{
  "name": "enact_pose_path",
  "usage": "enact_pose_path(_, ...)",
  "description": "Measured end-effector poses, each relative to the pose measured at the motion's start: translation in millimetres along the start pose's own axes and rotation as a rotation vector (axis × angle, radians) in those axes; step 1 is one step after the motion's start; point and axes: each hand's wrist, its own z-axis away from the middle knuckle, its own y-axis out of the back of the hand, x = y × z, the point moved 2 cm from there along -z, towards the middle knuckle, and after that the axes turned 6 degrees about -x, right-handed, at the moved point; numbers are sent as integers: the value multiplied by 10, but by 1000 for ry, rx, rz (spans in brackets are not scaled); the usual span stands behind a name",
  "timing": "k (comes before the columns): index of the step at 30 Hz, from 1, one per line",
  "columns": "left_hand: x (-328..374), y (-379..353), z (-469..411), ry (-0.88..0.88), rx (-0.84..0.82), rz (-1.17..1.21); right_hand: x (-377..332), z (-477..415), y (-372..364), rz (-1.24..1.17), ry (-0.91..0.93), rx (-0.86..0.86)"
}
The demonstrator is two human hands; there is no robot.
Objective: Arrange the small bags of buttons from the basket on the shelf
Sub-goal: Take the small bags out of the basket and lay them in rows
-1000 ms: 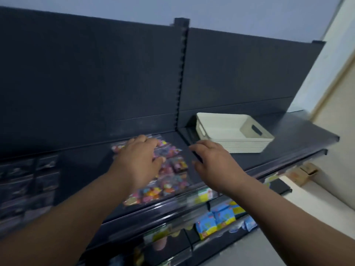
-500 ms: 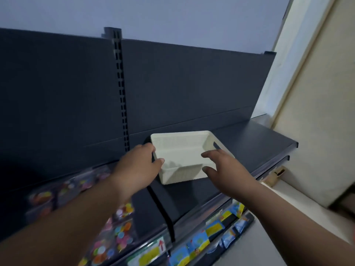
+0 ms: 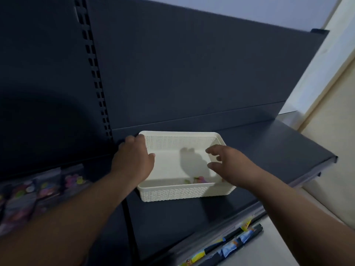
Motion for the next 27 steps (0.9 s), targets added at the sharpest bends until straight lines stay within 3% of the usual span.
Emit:
enact_pose_path(4, 31, -127, -89, 126, -2, -20, 178, -362, 5, 6, 63, -178)
enact_pose_path(12, 125, -143, 34, 97, 215, 106, 206, -704, 88, 28, 144, -385)
enact_pose_path(20, 199, -152, 83, 111, 293, 146, 11, -710, 36, 622, 104, -585)
enact_pose_path(22, 198, -162, 67, 115, 296, 146, -7, -702, 22, 462, 43, -678)
enact_pose_path(25, 166, -183, 49, 142, 287, 145, 15, -721, 65, -21, -56, -720)
enact_pose_path(27, 132, -201, 36, 157, 273, 130, 28, -747, 134, 56, 3, -626)
